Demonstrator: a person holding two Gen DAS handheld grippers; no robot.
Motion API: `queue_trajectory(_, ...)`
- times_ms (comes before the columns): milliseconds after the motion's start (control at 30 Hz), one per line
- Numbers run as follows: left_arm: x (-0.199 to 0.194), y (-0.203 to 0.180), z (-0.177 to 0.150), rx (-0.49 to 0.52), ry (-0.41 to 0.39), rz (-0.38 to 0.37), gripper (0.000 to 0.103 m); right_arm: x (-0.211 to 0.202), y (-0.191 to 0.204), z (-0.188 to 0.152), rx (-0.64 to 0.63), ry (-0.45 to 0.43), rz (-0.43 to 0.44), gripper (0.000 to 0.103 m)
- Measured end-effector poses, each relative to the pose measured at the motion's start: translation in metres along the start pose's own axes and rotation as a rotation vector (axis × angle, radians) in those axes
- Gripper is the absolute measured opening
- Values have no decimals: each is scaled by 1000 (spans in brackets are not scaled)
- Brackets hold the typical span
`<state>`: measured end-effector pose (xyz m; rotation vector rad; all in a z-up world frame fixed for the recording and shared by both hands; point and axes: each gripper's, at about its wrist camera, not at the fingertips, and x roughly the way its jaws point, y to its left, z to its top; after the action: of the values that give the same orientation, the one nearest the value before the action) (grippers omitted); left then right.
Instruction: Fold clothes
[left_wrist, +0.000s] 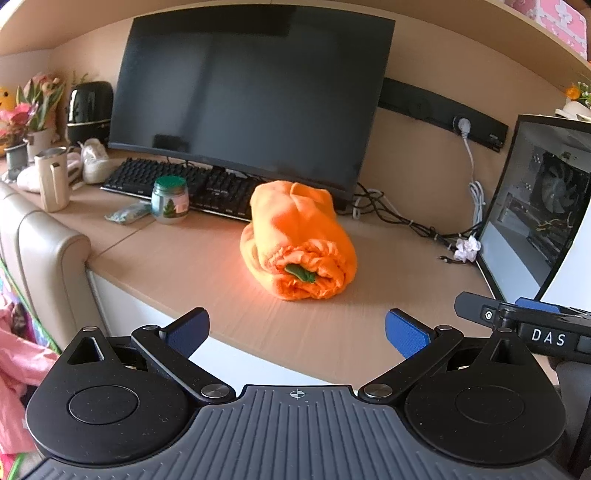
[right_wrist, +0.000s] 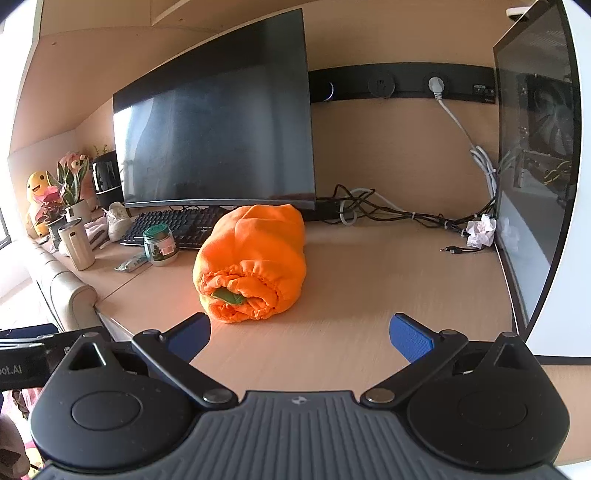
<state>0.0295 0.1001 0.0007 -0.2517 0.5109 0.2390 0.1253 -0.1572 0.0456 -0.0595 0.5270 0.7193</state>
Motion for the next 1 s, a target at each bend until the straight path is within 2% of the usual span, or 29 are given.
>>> queue_trajectory(1000, 0, 10, 1, 33, -1, 9, 103, 0, 15, -5, -16, 19, 10, 103)
